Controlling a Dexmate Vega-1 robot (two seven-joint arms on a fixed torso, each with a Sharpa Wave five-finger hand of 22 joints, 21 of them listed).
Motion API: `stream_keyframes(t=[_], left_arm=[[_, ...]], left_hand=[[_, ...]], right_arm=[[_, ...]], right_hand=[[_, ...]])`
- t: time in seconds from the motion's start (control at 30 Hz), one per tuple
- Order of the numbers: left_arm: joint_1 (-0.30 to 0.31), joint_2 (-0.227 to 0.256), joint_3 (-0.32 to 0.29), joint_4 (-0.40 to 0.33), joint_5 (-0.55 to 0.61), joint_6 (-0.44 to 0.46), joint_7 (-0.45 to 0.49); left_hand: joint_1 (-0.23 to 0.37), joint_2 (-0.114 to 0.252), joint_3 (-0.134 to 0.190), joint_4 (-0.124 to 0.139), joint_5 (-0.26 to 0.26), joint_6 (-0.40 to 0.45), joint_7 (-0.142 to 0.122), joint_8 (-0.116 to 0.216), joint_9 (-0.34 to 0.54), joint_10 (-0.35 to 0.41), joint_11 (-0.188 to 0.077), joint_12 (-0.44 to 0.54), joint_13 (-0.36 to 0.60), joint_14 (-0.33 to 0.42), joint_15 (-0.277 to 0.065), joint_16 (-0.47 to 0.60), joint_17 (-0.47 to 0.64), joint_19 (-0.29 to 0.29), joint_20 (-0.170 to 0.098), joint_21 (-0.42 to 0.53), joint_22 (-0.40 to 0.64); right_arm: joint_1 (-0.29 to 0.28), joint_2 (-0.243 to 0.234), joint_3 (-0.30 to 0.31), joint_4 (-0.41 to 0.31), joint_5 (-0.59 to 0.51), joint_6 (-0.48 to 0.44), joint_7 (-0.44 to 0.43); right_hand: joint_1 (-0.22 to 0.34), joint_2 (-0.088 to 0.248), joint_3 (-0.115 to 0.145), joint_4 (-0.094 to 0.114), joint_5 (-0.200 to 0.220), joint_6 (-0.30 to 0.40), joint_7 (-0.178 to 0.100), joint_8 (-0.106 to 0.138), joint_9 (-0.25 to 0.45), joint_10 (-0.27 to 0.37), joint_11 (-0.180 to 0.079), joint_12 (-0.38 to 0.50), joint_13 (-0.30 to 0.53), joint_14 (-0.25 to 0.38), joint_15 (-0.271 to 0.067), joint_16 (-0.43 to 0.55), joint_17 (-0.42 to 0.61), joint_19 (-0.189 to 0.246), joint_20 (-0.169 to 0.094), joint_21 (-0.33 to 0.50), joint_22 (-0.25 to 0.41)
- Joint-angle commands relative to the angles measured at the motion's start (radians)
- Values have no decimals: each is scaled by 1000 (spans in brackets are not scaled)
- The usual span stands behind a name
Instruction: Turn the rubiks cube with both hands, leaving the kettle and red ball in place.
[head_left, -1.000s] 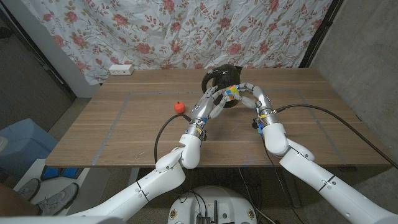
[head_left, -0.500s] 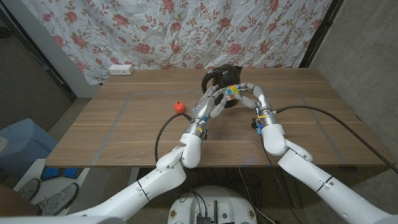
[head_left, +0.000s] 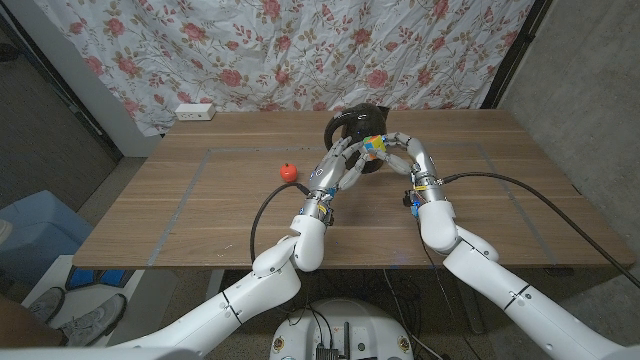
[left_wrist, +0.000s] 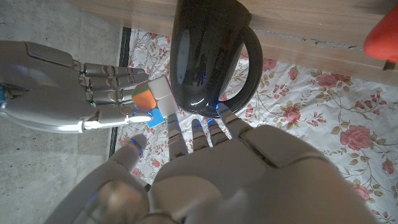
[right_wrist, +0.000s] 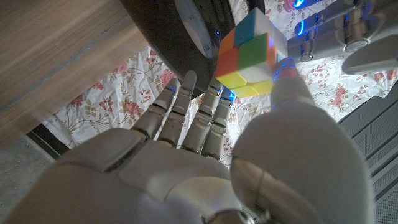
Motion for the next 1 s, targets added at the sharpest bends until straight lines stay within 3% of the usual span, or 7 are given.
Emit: stream_keyframes(t=[0.03,1.0], left_arm=[[1,0,1,-4,1,6,-3],[-5,-4,6,9,-5,-5,-2]], left_hand=[[10,78,4,-6,5,7,0,5,1,4,0,9,3,-1,-24,7,3,-2,-22,5,2],[11,77,9,-9,4,5,2,4,1,4,-1,9,3,-1,-24,7,3,-2,-22,6,2]], right_arm=[[-9,21,7,4,9,1,-30],[-15,43,18,-3,41,12,-40]], right_hand=[[81,88,3,-7,6,99,-85,3,2,75,-60,4,2,13,-152,8,4,13,-1,0,2],[87,91,0,-4,4,106,-85,4,0,84,-60,3,2,19,-150,8,5,14,-1,-1,2]])
